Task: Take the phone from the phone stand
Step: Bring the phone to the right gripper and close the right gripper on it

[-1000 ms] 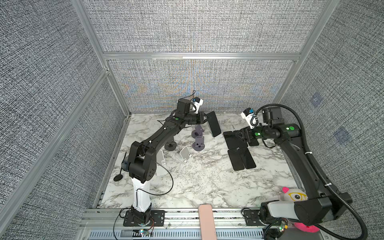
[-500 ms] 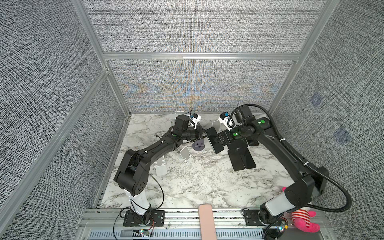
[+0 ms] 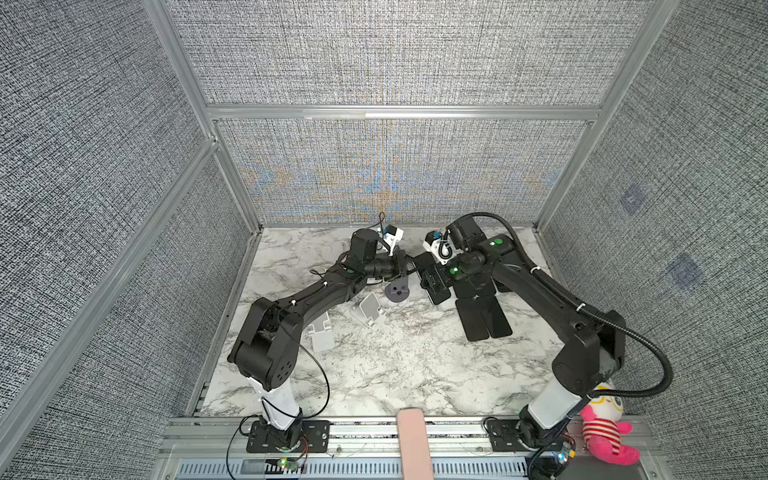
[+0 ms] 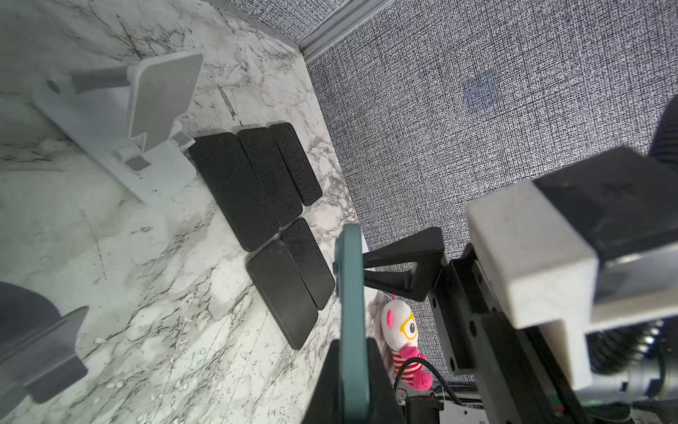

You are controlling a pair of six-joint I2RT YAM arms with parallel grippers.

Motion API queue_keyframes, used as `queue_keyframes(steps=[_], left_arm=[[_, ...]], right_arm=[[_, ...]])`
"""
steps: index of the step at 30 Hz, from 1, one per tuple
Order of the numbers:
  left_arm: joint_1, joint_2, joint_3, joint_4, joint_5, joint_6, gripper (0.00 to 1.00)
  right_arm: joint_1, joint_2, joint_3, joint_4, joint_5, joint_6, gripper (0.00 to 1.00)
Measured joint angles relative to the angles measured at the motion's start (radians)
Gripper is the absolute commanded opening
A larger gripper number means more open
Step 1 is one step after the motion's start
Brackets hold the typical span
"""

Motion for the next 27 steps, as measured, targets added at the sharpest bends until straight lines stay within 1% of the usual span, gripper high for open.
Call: queue_keyframes(steps=[9, 16, 22, 24, 26, 27], left_arm=[[0.000, 0.017, 0.000, 0.058, 0.002, -0.054, 0.00], [0.000, 0.023, 0.000, 0.069, 0.006, -0.067, 0.00], [0.000, 0.027, -0.001, 0.078, 0.004, -0.073, 0.01], [0.000, 0.031, -0.003, 0.092, 0.006, -0.081, 0.09], [0.000, 0.034, -0.006, 0.105, 0.007, -0.087, 0.22], [0.000, 0.034, -0.008, 0.114, 0.008, -0.091, 0.26]], right_arm=[[0.003, 0.027, -0.019, 0.048, -0.011, 0.014, 0.76], [0.004, 0.034, -0.021, 0.058, -0.019, 0.006, 0.57], [0.004, 0.031, -0.021, 0.058, -0.018, 0.005, 0.47], [0.004, 0.031, -0.021, 0.057, -0.013, 0.004, 0.45], [0.003, 0.030, -0.021, 0.055, -0.009, 0.003, 0.44], [0.003, 0.030, -0.021, 0.054, -0.008, 0.004, 0.44]])
